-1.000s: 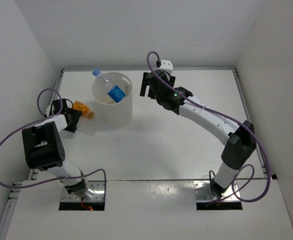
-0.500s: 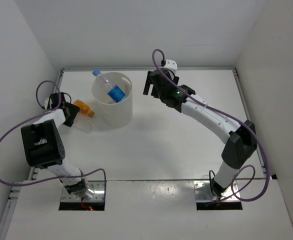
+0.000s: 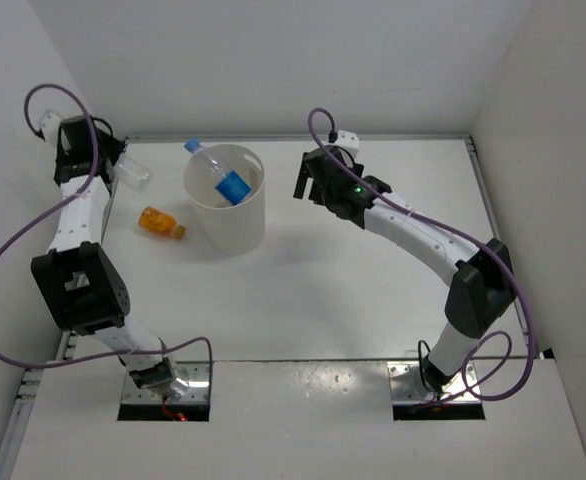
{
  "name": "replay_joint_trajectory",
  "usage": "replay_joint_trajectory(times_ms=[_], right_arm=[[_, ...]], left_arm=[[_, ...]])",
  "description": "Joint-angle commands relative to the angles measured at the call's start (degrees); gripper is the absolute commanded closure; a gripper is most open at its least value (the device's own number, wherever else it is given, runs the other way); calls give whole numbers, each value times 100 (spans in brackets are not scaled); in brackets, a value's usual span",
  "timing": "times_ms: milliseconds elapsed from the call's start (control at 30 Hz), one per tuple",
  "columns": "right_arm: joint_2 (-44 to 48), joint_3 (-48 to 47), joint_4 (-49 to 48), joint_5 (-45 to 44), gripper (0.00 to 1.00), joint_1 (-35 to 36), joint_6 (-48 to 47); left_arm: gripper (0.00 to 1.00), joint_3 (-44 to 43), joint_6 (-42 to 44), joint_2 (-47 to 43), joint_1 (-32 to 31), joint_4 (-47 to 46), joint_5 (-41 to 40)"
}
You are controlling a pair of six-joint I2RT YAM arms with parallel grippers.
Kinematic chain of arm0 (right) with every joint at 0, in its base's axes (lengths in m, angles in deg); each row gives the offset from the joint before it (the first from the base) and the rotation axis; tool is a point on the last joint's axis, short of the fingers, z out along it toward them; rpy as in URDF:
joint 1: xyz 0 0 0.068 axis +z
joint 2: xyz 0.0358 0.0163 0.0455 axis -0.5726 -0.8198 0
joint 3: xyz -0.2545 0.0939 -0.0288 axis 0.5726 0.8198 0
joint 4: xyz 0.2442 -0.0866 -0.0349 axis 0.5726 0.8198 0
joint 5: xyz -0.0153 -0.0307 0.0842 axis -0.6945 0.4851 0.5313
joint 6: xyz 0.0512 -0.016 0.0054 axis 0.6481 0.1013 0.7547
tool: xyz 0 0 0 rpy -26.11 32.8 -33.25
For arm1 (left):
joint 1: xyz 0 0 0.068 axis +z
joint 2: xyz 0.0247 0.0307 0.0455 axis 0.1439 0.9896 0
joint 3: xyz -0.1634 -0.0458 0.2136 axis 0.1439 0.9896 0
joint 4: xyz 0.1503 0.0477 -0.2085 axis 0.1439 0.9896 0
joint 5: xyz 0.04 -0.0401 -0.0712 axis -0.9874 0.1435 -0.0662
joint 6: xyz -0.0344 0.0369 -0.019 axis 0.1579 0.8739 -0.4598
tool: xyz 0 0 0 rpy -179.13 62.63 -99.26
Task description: Put the plastic bottles in the bin
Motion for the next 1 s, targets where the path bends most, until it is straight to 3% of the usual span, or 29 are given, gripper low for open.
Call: replay_joint_trajectory(times_ms=[0,100,233,367,533,967], right_arm=[[375,217,-141,-17,13,-51,124],[375,218,-195,-17,13,-113,177],[375,218,-195,97,13,-113,229],[375,279,-195,98,13,-165,282],[375,280,-90,150,13,-218,282],[533,780,-89,335,13,-271,555]], left_arm=[[77,-800,497,-31,57,-343,-457],[77,-1021,498,-31,57,-974,-81],[77,-1372,192,-31,57,-1705,1113],[77,-1609,129,-31,-531,-2032,1441],[77,-1829,479,-31,-1532,-1770,1187],[77,-1162,928,-671,-2807,-1110,536]])
